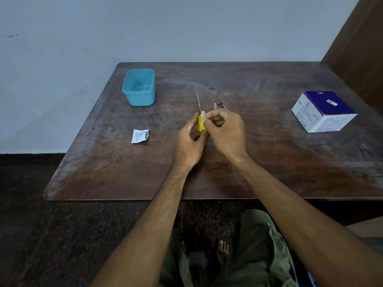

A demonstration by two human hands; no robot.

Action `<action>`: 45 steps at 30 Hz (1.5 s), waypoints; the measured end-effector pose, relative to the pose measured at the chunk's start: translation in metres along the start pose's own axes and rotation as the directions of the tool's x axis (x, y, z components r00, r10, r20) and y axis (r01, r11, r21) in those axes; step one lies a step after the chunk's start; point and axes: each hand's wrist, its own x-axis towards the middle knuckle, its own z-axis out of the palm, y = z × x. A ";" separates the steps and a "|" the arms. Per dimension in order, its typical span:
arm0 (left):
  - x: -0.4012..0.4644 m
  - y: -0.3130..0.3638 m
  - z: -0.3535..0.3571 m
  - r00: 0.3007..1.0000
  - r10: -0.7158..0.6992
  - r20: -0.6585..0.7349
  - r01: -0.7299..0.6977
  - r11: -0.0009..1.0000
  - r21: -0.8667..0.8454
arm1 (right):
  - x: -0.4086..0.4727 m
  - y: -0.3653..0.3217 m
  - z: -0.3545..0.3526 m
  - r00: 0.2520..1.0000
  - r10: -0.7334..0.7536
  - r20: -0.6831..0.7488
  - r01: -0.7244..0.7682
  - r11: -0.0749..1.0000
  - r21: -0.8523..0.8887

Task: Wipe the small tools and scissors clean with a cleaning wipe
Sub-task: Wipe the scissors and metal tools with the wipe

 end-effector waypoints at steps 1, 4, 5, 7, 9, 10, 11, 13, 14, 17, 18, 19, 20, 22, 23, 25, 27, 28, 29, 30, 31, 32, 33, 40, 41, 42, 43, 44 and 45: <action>0.000 0.000 0.000 1.000 0.013 0.003 -0.013 1.000 -0.003 | 0.000 -0.001 0.000 1.000 -0.023 0.007 0.023 0.999 -0.027; 0.001 -0.003 0.002 0.999 0.040 -0.001 -0.040 0.999 0.004 | -0.002 -0.003 0.002 0.996 -0.070 0.056 0.076 0.990 -0.116; 0.001 -0.003 0.003 0.999 0.043 -0.003 -0.043 0.999 -0.001 | -0.002 -0.004 0.003 0.995 -0.075 0.071 0.084 0.987 -0.136; 0.000 -0.004 0.003 0.999 0.047 -0.010 -0.047 0.999 0.003 | -0.003 -0.004 0.005 0.993 -0.079 0.091 0.094 0.982 -0.165; -0.001 -0.002 0.004 0.999 0.051 -0.013 -0.051 0.999 0.002 | -0.003 -0.004 0.006 0.991 -0.078 0.105 0.097 0.978 -0.185; -0.001 -0.002 0.004 0.999 0.044 -0.014 -0.044 0.999 -0.010 | -0.003 -0.004 0.007 0.990 -0.081 0.115 0.102 0.976 -0.195; 0.000 -0.002 0.004 0.999 0.033 -0.016 -0.033 0.999 -0.026 | -0.002 -0.003 0.008 0.988 -0.086 0.125 0.110 0.973 -0.202; 0.001 -0.002 0.004 1.000 0.012 -0.020 -0.013 0.998 -0.061 | -0.001 -0.003 0.009 0.984 -0.099 0.145 0.126 0.972 -0.196; 0.002 -0.002 0.003 1.000 0.007 -0.018 -0.008 0.997 -0.080 | 0.000 -0.004 0.009 0.983 -0.101 0.154 0.128 0.975 -0.182; 0.002 -0.003 0.002 1.000 -0.015 -0.020 0.012 0.991 -0.132 | 0.002 -0.005 0.009 0.987 -0.062 0.151 0.080 0.990 -0.114; 0.002 -0.005 0.001 0.999 -0.029 -0.019 0.025 0.988 -0.152 | 0.003 -0.005 0.008 0.989 -0.037 0.142 0.050 0.995 -0.090; 0.003 -0.006 0.001 0.999 -0.043 -0.019 0.039 0.985 -0.166 | 0.003 -0.005 0.008 0.991 -0.019 0.135 0.028 0.998 -0.064; 0.003 -0.006 0.001 0.998 -0.057 -0.017 0.053 0.982 -0.181 | 0.004 -0.005 0.008 0.991 -0.008 0.131 0.013 0.999 -0.038; 0.003 -0.007 0.002 0.996 -0.091 -0.015 0.085 0.973 -0.215 | 0.005 -0.003 0.006 0.993 0.010 0.118 -0.014 0.999 0.035; 0.003 -0.007 0.002 0.993 -0.113 -0.021 0.105 0.967 -0.231 | 0.006 -0.001 0.004 0.994 0.023 0.106 -0.032 0.996 0.080; 0.004 -0.006 0.002 0.988 -0.147 -0.034 0.134 0.958 -0.252 | 0.010 0.002 0.000 0.999 0.029 0.043 -0.034 0.992 0.122; 0.004 -0.004 0.003 0.986 -0.160 -0.043 0.144 0.956 -0.256 | 0.014 0.003 -0.004 0.999 -0.024 -0.025 0.026 0.996 0.083; 0.004 -0.004 0.003 0.985 -0.166 -0.045 0.149 0.953 -0.263 | 0.016 0.003 -0.006 0.996 -0.079 -0.043 0.080 0.996 0.026; 0.004 -0.004 0.003 0.984 -0.174 -0.045 0.155 0.950 -0.271 | 0.017 0.003 -0.008 0.986 -0.159 -0.040 0.157 0.986 -0.060; 0.004 -0.004 0.003 0.983 -0.178 -0.043 0.159 0.947 -0.278 | 0.017 0.003 -0.008 0.970 -0.245 0.001 0.242 0.958 -0.156; 0.004 -0.005 0.003 0.983 -0.176 -0.042 0.158 0.947 -0.279 | 0.016 0.004 -0.007 0.948 -0.305 0.087 0.318 0.916 -0.245; 0.004 -0.006 0.003 0.985 -0.168 -0.038 0.151 0.949 -0.277 | 0.015 0.004 -0.004 0.927 -0.322 0.191 0.369 0.873 -0.320; 0.004 -0.008 0.002 0.988 -0.153 -0.038 0.137 0.953 -0.269 | 0.012 0.006 -0.001 0.906 -0.316 0.281 0.407 0.829 -0.383; 0.005 -0.006 0.002 0.984 -0.175 -0.030 0.157 0.936 -0.315 | 0.007 0.017 0.001 0.812 -0.453 0.367 0.582 0.594 -0.555; 0.005 -0.006 0.003 0.982 -0.187 -0.023 0.170 0.932 -0.320 | 0.011 0.018 -0.001 0.822 -0.442 0.358 0.568 0.591 -0.573; 0.005 -0.006 0.003 0.980 -0.195 -0.020 0.178 0.929 -0.325 | 0.014 0.019 -0.002 0.833 -0.428 0.351 0.552 0.592 -0.587; 0.005 -0.006 0.003 0.979 -0.201 -0.021 0.182 0.925 -0.332 | 0.016 0.020 -0.002 0.836 -0.421 0.351 0.547 0.590 -0.594; 0.005 -0.005 0.003 0.979 -0.201 -0.022 0.182 0.921 -0.344 | 0.016 0.020 -0.002 0.837 -0.415 0.358 0.546 0.584 -0.600; 0.005 -0.003 0.002 0.980 -0.197 -0.023 0.176 0.917 -0.358 | 0.014 0.022 -0.001 0.833 -0.412 0.368 0.552 0.577 -0.602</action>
